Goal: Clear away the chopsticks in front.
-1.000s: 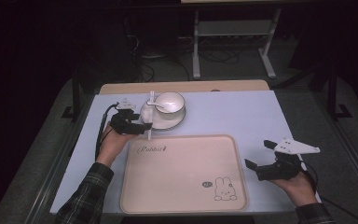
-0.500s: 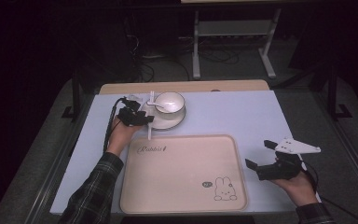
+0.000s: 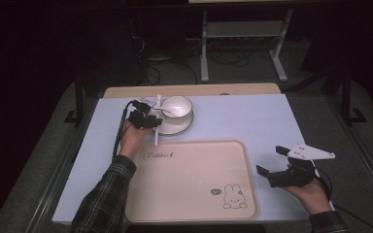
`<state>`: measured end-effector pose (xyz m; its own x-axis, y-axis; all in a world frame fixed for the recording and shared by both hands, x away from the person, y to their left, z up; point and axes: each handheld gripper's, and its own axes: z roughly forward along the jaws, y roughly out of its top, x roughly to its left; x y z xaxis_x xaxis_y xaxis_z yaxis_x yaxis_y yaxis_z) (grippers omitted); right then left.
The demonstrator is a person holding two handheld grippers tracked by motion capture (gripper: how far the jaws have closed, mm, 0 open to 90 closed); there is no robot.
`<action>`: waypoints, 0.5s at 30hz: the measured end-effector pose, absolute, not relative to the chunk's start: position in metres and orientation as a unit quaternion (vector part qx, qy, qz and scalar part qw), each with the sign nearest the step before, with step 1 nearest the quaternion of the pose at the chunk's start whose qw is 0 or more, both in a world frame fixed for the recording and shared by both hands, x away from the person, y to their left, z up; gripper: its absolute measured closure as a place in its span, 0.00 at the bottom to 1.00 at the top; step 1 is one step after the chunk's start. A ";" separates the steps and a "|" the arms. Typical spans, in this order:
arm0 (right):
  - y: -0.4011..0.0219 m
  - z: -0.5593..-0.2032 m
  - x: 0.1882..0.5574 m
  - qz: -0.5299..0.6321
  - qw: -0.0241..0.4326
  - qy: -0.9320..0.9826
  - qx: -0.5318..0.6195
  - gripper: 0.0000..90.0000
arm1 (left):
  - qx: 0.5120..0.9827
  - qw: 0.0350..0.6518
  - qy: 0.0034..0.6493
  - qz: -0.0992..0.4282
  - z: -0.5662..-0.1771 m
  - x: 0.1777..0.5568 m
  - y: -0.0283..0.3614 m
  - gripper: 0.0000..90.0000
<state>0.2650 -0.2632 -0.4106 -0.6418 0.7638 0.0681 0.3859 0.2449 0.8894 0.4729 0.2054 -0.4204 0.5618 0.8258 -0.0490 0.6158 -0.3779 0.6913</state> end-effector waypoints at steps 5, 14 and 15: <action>-0.263 -0.411 0.265 0.486 0.192 0.765 0.376 0.00 | 0.815 0.336 0.443 0.164 -0.423 0.476 0.208 0.73; -0.263 -0.412 0.266 0.485 0.190 0.765 0.377 0.00 | 0.813 0.337 0.443 0.173 -0.424 0.481 0.209 0.82; -0.263 -0.412 0.266 0.486 0.190 0.765 0.378 0.00 | 0.814 0.334 0.442 0.176 -0.423 0.482 0.208 0.83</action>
<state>0.2656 -0.2632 -0.4117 -0.6423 0.7626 0.0763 0.3934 0.2426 0.8868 0.4818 0.2083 -0.4233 0.5474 0.8368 -0.0096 0.6019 -0.3857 0.6993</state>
